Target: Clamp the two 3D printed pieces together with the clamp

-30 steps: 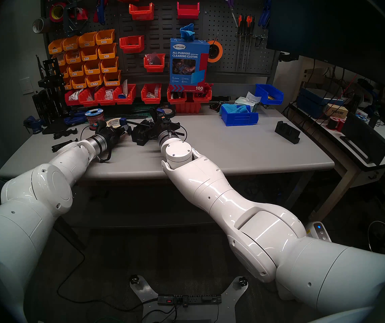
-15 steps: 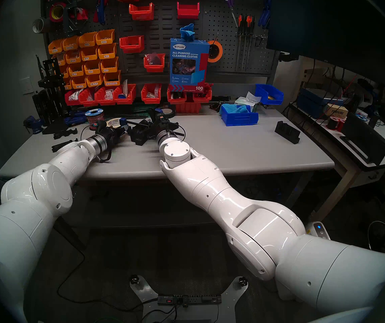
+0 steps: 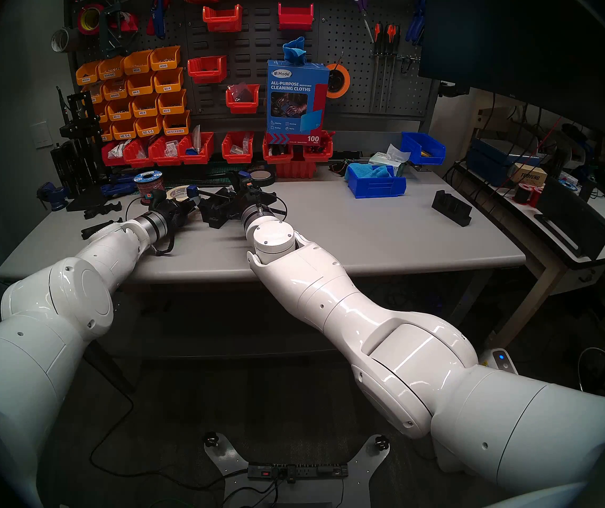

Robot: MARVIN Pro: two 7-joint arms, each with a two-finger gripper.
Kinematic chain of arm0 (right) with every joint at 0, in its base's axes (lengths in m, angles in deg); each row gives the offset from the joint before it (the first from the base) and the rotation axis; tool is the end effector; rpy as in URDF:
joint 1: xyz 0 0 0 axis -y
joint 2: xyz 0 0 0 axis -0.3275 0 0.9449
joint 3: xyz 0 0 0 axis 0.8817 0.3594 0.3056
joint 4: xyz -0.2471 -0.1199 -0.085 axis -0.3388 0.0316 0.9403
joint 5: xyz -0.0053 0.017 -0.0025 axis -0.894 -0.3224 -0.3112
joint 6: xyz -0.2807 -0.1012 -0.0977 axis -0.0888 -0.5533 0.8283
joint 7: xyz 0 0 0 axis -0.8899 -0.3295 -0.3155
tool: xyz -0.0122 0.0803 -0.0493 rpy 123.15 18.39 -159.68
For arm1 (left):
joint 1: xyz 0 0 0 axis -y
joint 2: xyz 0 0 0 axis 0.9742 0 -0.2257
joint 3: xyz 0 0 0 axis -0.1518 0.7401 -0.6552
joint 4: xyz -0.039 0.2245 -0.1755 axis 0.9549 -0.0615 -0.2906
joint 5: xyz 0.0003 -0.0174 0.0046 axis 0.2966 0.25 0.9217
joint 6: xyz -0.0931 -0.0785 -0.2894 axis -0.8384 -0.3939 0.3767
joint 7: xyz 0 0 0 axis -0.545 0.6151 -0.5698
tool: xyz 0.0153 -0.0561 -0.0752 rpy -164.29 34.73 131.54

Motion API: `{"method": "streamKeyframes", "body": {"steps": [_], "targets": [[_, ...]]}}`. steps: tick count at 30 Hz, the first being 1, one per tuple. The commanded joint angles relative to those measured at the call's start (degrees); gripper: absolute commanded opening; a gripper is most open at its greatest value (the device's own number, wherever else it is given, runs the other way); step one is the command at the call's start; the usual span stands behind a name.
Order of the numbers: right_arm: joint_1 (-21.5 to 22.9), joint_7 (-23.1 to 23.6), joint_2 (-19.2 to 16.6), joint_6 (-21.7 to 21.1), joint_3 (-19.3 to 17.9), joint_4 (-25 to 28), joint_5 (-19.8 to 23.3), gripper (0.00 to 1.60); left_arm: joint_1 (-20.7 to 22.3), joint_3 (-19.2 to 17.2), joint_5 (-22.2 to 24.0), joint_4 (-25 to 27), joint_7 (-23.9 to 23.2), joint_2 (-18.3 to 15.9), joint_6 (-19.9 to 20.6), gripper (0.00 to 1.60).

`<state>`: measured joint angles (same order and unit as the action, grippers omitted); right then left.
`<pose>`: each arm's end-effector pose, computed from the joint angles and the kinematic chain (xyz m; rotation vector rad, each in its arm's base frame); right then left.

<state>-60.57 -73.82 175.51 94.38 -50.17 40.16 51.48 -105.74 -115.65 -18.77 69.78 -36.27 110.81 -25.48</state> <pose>0.5551 0.3115 -0.2040 -1.9544 -0.5056 -2.0543 0.5919 0.1977 -0.2410 1.9451 0.1547 1.6122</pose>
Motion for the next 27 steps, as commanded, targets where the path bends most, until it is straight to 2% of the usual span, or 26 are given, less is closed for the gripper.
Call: {"method": "streamKeyframes", "body": {"steps": [1,2,27], "targets": [[1.3,2.5,6.1,-0.1,2.4,0.4,0.1,0.0,0.7,0.5,-0.1,-0.1,-2.3,3.1,0.2,0.0],[1.4,2.3,4.9,0.1,2.1,0.6,0.1,0.0,0.5,0.3,0.0,-0.1,-2.1,1.9,0.2,0.0],[2.4,2.8,6.0,0.5,4.4,-1.1,2.0,0.0,0.6,0.5,0.4,-0.1,-1.2,2.0,0.2,0.0]]}}
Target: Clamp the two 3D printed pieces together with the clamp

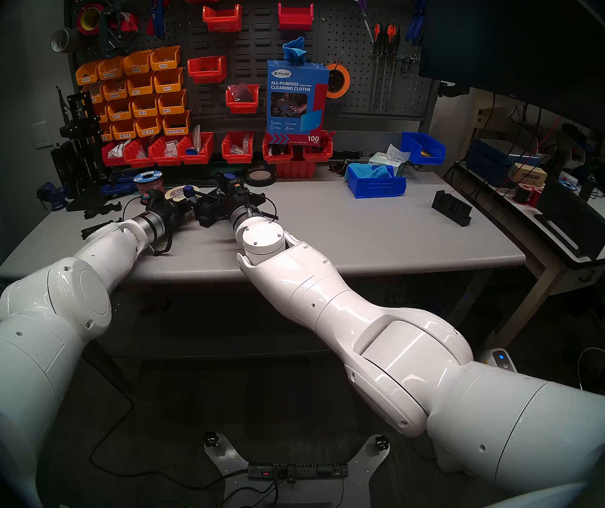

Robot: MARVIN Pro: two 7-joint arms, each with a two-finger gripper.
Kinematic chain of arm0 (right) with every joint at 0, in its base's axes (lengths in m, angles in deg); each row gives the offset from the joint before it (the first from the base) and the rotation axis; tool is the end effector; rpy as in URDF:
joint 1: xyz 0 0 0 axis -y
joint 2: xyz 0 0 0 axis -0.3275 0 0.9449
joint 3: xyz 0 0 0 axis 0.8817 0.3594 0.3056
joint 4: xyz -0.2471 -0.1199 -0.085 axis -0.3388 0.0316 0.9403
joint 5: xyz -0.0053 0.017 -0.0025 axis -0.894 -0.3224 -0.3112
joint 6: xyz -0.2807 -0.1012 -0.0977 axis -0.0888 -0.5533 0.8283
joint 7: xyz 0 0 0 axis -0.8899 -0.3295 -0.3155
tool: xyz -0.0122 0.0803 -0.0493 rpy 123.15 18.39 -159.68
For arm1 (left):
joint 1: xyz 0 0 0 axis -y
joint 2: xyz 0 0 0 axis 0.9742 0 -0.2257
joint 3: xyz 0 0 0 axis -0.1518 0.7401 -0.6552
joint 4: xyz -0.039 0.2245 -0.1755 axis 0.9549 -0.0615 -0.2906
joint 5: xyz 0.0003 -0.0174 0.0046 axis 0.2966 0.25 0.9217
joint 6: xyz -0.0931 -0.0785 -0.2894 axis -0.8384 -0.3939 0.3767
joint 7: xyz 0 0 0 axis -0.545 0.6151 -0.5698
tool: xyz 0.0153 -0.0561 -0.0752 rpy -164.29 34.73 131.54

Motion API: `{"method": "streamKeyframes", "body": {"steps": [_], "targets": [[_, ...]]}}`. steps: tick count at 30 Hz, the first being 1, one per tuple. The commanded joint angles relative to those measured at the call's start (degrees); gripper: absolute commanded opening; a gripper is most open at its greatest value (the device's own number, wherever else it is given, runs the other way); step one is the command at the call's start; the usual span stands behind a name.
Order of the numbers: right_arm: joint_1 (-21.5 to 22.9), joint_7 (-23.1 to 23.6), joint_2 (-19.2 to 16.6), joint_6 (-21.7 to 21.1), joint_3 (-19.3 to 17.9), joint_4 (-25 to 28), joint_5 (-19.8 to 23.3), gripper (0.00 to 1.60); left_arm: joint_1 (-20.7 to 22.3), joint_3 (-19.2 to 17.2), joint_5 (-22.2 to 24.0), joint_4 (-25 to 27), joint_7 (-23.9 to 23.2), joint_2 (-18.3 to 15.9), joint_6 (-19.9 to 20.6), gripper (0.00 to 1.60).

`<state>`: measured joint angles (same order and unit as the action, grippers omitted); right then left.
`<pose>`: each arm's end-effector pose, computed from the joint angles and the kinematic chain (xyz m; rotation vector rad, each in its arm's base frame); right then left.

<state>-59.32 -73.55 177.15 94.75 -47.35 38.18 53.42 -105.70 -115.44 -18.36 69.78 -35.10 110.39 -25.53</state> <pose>0.5472 0.3325 -0.2025 -1.9338 -0.5500 -2.0238 0.5914 0.2039 -0.2406 1.9602 0.1774 1.6244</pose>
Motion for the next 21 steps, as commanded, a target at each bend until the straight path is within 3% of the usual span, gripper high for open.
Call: {"method": "streamKeyframes", "body": {"steps": [1,21], "targets": [[1.2,2.5,4.1,0.2,1.5,0.9,0.2,0.0,0.5,0.3,0.0,-0.1,-2.3,2.2,0.2,0.0],[1.8,3.3,5.0,0.9,2.9,-0.4,1.9,0.0,0.7,0.6,0.3,-0.1,-1.6,3.1,0.2,0.0]]}}
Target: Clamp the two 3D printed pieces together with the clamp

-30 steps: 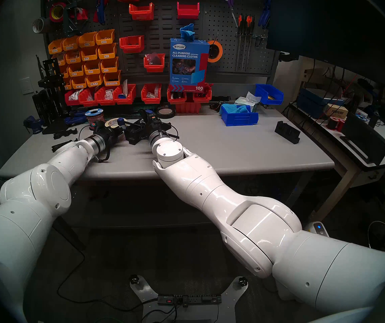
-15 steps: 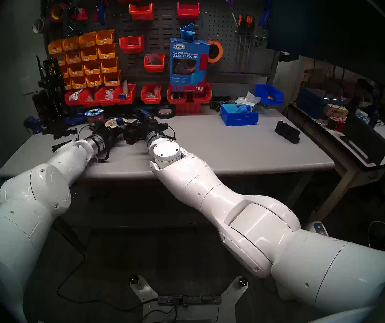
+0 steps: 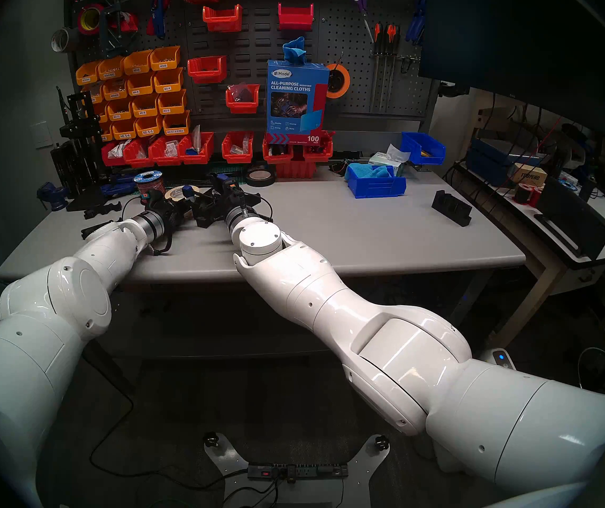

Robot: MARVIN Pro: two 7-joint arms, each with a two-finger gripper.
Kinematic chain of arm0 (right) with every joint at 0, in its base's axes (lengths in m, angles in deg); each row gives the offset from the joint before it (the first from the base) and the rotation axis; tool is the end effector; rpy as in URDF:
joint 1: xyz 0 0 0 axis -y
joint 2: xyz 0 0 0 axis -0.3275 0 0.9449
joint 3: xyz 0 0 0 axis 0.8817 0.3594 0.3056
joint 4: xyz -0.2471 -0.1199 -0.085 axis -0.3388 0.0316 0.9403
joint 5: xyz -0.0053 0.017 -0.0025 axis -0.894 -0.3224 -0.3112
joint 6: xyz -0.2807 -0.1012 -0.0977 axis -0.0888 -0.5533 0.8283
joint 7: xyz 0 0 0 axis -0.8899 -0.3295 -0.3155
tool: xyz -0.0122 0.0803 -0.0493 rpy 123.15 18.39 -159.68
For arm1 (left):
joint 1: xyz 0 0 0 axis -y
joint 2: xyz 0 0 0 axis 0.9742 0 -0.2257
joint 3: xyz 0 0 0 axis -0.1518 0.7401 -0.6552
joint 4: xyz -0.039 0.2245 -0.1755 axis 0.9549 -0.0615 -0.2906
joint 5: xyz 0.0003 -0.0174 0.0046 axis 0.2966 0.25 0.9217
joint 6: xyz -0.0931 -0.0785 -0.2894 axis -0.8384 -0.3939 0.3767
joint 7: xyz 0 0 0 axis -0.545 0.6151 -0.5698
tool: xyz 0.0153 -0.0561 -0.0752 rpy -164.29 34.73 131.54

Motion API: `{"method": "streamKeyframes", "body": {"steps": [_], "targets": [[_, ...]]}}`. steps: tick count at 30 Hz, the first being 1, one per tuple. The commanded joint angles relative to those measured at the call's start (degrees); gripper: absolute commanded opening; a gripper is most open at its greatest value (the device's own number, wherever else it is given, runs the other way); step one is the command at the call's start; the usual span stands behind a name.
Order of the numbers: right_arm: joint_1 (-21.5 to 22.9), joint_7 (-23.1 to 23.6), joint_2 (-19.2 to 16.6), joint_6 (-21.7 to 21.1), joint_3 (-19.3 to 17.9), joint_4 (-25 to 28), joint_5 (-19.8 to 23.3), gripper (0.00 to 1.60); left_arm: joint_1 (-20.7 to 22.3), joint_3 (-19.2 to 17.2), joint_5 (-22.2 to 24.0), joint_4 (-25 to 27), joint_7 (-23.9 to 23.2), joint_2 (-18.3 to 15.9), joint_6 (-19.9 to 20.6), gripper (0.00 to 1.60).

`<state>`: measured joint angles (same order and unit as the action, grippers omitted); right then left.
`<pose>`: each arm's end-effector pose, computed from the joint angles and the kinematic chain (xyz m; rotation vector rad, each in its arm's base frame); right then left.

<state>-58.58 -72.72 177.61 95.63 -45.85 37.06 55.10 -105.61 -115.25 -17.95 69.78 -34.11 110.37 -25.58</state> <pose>0.5445 0.3400 -0.2022 -1.9117 -0.5676 -2.0063 0.5922 0.2054 -0.2401 1.9679 0.1941 1.6316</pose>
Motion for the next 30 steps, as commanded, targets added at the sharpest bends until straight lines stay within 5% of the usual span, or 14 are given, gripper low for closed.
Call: {"method": "streamKeyframes", "body": {"steps": [1,30], "targets": [[1.1,2.4,3.8,0.2,1.2,0.9,0.3,0.0,0.5,0.3,0.0,-0.1,-2.5,2.4,0.2,0.0],[2.2,4.3,3.4,2.2,2.0,-0.9,3.2,0.0,0.5,0.9,0.7,-0.1,-2.1,2.7,0.2,0.0]]}}
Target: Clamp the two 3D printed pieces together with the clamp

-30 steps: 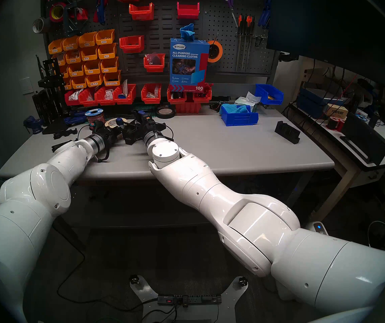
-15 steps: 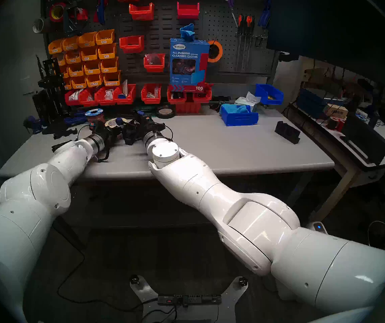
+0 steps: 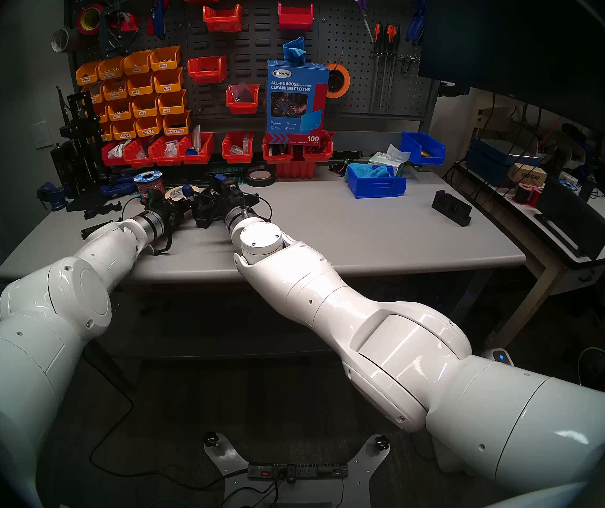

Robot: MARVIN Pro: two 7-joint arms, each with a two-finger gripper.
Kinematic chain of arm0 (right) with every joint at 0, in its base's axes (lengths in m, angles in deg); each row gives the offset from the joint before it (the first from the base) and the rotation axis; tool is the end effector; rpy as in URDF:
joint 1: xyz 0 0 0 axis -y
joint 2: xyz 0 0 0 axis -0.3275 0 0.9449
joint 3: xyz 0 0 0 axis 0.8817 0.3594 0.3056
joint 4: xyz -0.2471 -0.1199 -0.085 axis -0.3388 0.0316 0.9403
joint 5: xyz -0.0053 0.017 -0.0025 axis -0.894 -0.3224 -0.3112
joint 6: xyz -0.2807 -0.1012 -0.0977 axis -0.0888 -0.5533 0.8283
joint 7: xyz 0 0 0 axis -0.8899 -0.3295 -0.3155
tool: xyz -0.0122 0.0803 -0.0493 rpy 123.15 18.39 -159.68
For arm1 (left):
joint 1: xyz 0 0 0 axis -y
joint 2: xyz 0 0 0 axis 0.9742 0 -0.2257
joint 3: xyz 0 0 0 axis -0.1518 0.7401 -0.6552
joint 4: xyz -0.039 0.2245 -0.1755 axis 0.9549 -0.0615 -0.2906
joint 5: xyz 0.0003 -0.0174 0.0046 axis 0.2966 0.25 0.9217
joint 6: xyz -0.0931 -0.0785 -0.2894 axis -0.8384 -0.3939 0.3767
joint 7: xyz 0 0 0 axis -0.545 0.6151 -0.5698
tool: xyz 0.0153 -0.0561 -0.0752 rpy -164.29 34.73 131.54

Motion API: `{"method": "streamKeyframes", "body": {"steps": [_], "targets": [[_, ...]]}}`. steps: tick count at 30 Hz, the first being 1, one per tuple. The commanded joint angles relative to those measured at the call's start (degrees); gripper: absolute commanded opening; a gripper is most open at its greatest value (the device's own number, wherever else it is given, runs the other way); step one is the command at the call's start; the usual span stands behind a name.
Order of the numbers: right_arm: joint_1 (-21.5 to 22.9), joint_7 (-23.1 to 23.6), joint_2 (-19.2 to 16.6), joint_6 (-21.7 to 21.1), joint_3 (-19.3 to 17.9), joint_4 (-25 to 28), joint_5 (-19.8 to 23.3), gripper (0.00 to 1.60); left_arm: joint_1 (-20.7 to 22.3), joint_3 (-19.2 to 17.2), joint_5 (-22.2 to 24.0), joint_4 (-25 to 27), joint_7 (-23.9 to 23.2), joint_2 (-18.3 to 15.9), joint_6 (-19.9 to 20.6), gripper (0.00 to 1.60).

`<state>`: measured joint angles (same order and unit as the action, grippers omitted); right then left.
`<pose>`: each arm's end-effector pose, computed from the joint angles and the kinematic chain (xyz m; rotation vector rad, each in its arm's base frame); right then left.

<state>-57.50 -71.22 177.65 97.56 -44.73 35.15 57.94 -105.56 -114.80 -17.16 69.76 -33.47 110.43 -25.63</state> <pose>0.5464 0.3405 -0.2034 -1.8864 -0.5595 -1.9860 0.5931 0.2054 -0.2399 1.9688 0.2068 1.6356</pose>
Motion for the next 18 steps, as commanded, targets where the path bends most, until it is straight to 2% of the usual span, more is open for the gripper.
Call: {"method": "streamKeyframes", "body": {"steps": [1,18], "targets": [[1.1,2.9,3.9,0.2,1.1,0.8,0.5,0.0,0.6,0.5,-0.1,-0.1,-2.8,3.3,0.2,0.0],[1.5,4.3,3.5,1.3,1.5,-0.2,1.9,0.0,0.6,0.8,0.3,-0.1,-2.5,3.2,0.2,0.0]]}}
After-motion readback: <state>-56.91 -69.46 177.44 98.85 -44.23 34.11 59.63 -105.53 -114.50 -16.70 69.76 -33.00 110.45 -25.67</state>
